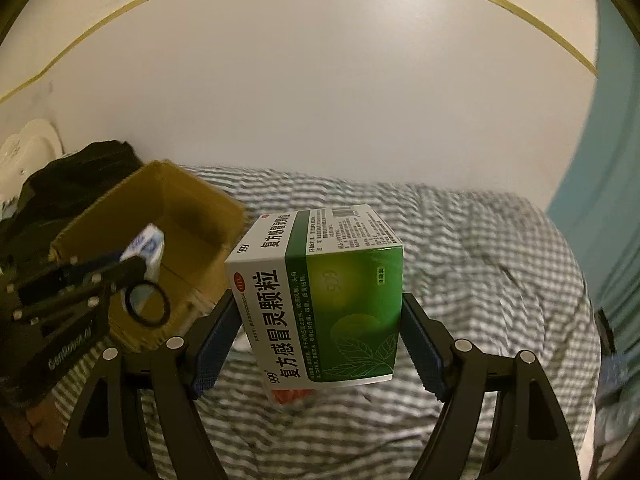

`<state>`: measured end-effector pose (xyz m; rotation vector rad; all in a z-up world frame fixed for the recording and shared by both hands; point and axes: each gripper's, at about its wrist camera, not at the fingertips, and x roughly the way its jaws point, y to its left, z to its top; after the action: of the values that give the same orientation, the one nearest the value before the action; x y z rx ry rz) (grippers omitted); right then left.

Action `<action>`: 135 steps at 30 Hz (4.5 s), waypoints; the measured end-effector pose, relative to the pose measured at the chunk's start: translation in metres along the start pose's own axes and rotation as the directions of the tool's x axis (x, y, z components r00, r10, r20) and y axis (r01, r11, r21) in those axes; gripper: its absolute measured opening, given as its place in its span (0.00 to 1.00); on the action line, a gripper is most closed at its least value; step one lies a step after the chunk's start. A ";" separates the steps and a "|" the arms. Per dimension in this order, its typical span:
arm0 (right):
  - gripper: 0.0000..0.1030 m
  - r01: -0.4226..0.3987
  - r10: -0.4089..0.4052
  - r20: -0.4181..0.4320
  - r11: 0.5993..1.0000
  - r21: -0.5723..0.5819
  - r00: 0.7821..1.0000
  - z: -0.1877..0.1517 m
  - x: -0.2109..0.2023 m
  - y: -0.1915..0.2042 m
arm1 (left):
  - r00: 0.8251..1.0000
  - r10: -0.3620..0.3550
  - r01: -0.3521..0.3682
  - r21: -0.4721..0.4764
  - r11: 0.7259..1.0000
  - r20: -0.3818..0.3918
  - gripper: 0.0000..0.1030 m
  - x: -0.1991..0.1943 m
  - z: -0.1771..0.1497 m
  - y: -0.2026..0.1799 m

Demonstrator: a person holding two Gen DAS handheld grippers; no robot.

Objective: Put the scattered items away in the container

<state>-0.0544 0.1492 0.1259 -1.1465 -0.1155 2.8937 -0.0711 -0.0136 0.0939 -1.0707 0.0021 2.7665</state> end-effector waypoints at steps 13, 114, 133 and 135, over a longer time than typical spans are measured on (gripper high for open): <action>0.75 -0.146 0.143 -0.043 0.987 -0.073 0.989 0.052 0.061 0.098 | 0.997 0.069 -0.072 -0.109 0.991 -0.029 0.19 0.047 0.011 0.104; 0.87 0.006 0.049 -0.236 0.974 0.226 0.971 -0.113 0.125 -0.074 | 0.936 -0.078 0.069 -0.039 0.997 -0.342 0.21 0.117 -0.156 -0.049; 0.87 -0.041 0.119 -0.258 0.957 0.286 0.959 -0.112 0.161 -0.075 | 0.931 -0.131 0.100 -0.106 0.989 -0.339 0.61 0.171 -0.153 -0.065; 0.87 -0.069 0.145 -0.255 0.956 0.285 0.956 -0.110 0.163 -0.068 | 0.945 -0.058 0.017 -0.130 0.991 -0.321 0.61 0.154 -0.150 -0.048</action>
<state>-0.0980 0.2316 -0.0602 -1.5178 0.3530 2.6862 -0.0743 0.0493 -0.1174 -1.5300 -0.1500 2.5521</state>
